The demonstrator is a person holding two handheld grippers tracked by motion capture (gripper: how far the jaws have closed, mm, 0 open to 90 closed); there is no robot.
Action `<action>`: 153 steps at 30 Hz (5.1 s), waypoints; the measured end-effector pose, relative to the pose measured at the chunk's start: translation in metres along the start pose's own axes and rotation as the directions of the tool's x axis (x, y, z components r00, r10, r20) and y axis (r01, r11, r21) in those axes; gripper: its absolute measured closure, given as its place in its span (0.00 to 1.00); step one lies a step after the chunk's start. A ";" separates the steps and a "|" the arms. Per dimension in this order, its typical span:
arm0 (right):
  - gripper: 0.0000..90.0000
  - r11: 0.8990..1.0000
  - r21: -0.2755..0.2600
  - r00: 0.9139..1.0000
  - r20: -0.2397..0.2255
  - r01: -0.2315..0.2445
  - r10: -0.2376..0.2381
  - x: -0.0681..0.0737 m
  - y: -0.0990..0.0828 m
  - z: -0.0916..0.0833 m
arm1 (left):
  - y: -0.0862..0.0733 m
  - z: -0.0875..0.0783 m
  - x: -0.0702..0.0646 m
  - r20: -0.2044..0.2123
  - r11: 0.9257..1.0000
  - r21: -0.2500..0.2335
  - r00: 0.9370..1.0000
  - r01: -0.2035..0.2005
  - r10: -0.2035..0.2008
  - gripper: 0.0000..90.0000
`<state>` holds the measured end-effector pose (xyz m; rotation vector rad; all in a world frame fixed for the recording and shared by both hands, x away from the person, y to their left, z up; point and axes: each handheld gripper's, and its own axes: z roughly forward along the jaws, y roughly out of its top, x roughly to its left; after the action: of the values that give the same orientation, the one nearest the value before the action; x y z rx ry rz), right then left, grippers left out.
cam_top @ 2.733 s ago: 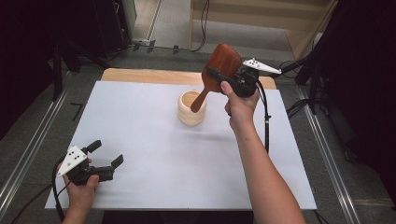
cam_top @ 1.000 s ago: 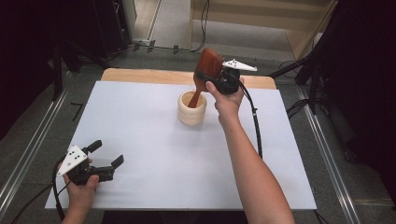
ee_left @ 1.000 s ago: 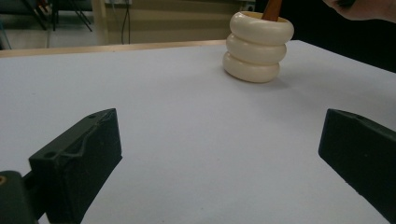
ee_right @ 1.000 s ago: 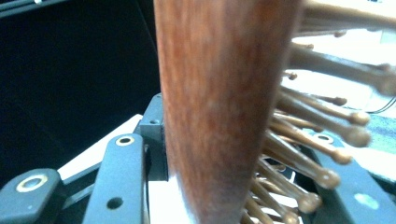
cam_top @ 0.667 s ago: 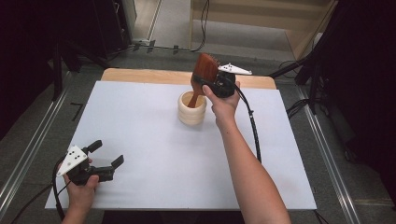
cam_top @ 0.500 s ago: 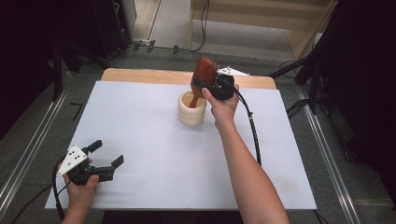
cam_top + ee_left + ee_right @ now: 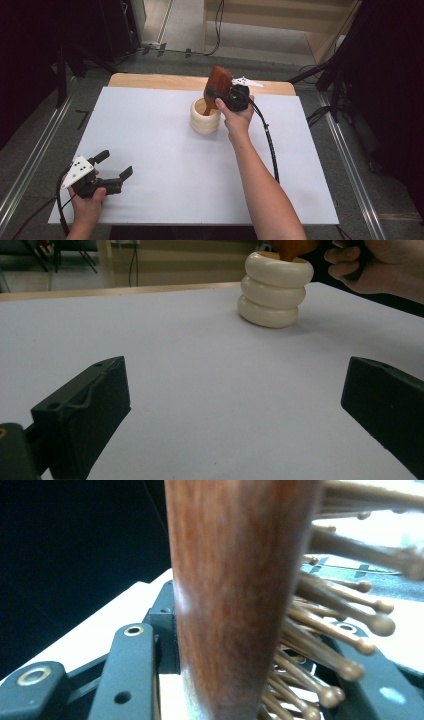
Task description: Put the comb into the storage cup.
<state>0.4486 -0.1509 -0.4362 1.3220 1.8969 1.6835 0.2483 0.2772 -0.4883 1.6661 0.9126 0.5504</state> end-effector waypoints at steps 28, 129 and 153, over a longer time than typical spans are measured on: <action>0.33 0.991 -0.029 0.991 0.007 -0.133 0.134 -0.022 -0.016 -0.006 | 0.000 0.000 0.000 0.002 1.000 -0.003 1.000 0.002 -0.002 0.00; 0.00 0.992 0.001 0.989 0.075 0.125 -0.125 -0.014 -0.069 -0.148 | 0.000 0.001 -0.003 0.001 1.000 0.005 1.000 -0.016 0.016 0.00; 0.00 0.987 -0.014 0.980 0.116 0.162 -0.159 -0.020 -0.095 -0.197 | 0.000 0.002 -0.003 -0.003 1.000 0.004 1.000 -0.015 0.015 0.00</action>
<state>0.2761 -0.2827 -0.4729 1.1942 1.8586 1.5142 0.2475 0.2735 -0.4889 1.6774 0.9046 0.5618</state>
